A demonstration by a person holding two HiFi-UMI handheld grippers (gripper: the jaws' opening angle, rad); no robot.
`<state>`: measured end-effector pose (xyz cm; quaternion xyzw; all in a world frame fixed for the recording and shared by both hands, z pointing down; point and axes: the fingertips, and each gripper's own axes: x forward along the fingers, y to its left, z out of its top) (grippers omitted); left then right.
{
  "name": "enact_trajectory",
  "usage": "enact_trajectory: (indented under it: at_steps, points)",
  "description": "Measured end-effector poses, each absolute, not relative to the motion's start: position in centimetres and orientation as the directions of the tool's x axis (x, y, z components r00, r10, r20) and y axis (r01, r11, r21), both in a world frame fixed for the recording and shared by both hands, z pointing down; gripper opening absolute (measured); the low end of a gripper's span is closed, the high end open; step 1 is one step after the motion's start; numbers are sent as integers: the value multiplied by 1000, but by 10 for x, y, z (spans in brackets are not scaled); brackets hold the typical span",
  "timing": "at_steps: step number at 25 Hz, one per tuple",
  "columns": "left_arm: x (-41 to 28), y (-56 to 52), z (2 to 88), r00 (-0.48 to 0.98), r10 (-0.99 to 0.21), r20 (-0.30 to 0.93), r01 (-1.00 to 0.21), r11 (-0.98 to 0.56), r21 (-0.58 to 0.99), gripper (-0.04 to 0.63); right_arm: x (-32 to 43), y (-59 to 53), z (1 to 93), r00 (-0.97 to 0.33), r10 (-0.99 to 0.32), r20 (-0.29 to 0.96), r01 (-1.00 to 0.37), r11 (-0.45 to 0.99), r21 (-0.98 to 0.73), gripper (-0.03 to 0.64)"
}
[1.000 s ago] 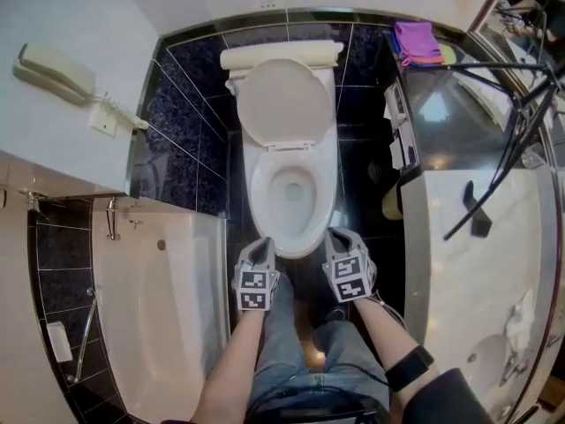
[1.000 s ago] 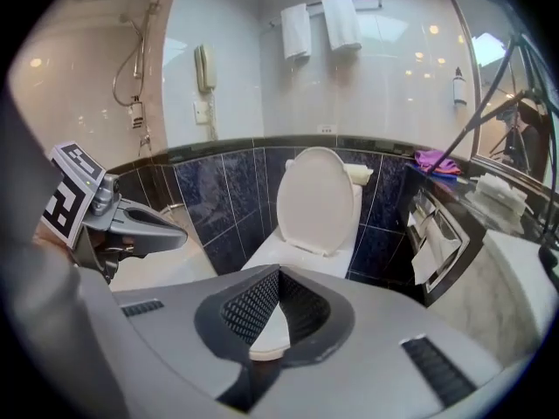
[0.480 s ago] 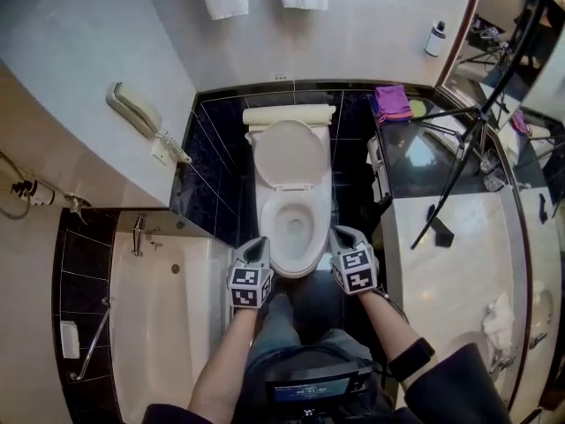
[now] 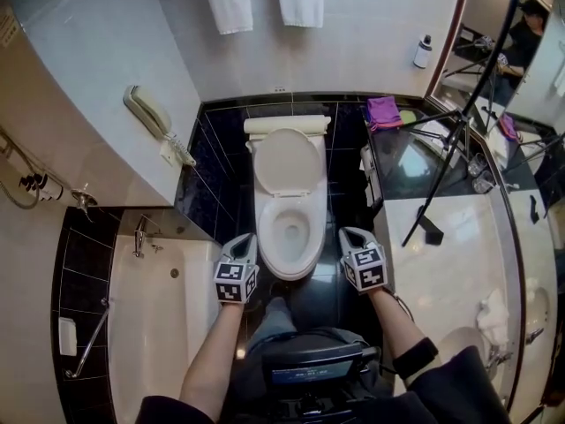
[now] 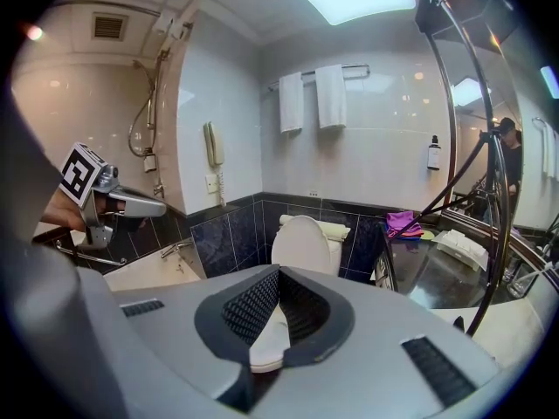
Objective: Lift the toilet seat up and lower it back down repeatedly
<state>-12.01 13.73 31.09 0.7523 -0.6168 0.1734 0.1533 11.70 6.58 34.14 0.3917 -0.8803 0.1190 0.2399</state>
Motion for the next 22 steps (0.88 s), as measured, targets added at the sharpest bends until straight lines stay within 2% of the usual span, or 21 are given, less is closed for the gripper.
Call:
enact_trajectory:
  at_steps: [9,22]
  points:
    - [-127,153,313,160,-888,432,-985,-172,10,-9,144,75,358,-550,-636,542,-769,638,-31,20]
    - [-120,149,319,161,-896,413,-982,-188,-25,-9,144,67,379,-517,-642,566,-785,619,-15,21]
